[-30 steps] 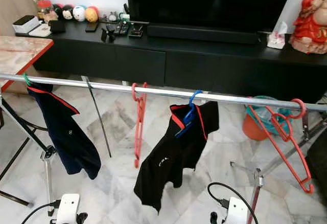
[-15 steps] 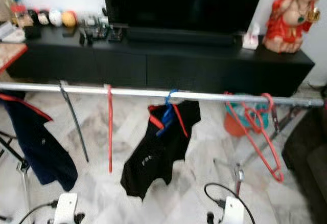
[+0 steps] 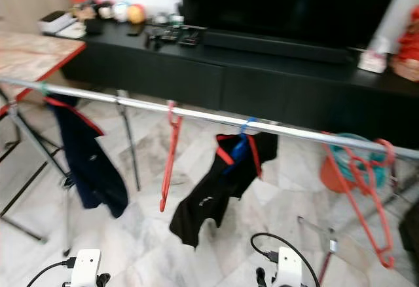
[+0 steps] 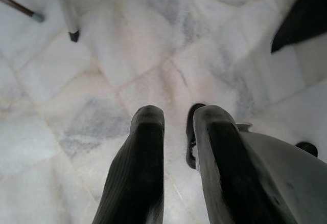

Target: Hang hanger

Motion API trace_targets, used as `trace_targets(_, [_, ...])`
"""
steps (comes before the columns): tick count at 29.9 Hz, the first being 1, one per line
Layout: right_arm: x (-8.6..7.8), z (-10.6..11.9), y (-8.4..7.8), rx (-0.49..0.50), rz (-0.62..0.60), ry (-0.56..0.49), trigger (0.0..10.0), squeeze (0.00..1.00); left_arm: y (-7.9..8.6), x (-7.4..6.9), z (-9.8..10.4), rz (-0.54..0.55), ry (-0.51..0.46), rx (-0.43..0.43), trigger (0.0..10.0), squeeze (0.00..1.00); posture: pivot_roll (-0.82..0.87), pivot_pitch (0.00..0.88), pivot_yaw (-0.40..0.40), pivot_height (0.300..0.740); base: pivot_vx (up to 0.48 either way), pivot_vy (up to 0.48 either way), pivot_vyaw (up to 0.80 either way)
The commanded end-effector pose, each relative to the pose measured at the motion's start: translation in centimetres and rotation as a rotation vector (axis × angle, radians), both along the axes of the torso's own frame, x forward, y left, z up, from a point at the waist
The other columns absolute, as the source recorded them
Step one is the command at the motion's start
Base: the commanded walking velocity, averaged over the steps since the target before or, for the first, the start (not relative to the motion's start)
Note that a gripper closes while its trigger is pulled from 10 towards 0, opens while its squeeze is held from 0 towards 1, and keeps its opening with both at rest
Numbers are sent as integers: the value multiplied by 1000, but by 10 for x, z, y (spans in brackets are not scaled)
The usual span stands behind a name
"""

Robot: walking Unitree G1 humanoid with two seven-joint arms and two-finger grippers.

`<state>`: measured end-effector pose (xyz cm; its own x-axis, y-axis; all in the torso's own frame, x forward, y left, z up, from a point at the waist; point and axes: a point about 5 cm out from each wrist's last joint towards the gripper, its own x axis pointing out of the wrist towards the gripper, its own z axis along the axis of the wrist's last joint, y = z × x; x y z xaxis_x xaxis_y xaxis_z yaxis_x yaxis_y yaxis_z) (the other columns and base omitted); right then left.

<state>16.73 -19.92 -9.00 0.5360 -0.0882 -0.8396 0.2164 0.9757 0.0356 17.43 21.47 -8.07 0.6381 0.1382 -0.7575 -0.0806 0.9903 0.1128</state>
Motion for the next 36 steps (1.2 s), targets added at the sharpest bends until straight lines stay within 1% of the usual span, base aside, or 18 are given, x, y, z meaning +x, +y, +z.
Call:
trace_targets(1, [-9,-3,-3,2,-5,25,10000,0,-1,-2,-1,13,10,-1,10000,0,36,0,-45,740,0,0,800])
trace_targets(6, [-13,-5,0,17,10,33,10000,0,-1,-2,-1,15,8,1,10000,0,36,0,-46,740,0,0,800])
trace_targets(8, [-16,-7,2,14,45,44,10000,0,-1,-1,-1,17,5,0,10000,0,36,0,-46,740,0,0,800])
trace_targets(10, [-18,-8,3,14,49,52,10000,0,-2,-1,-1,17,3,-1,10000,0,36,0,-46,740,0,0,800])
trace_targets(16, [-15,-6,1,20,42,49,10000,0,-2,0,0,22,-1,-5,10000,0,37,0,-47,740,0,0,789])
trace_targets(19, [-16,-7,3,41,29,49,10000,0,-1,0,0,24,-3,-7,10000,0,36,0,-47,740,0,0,0])
trace_targets(29, [-16,-7,5,54,62,50,10000,0,0,2,2,33,-29,4,10000,0,39,0,-48,740,0,0,0])
trace_targets(36, [-14,-6,6,60,94,47,10000,0,0,3,2,32,-32,8,10000,0,36,0,-48,740,316,0,0])
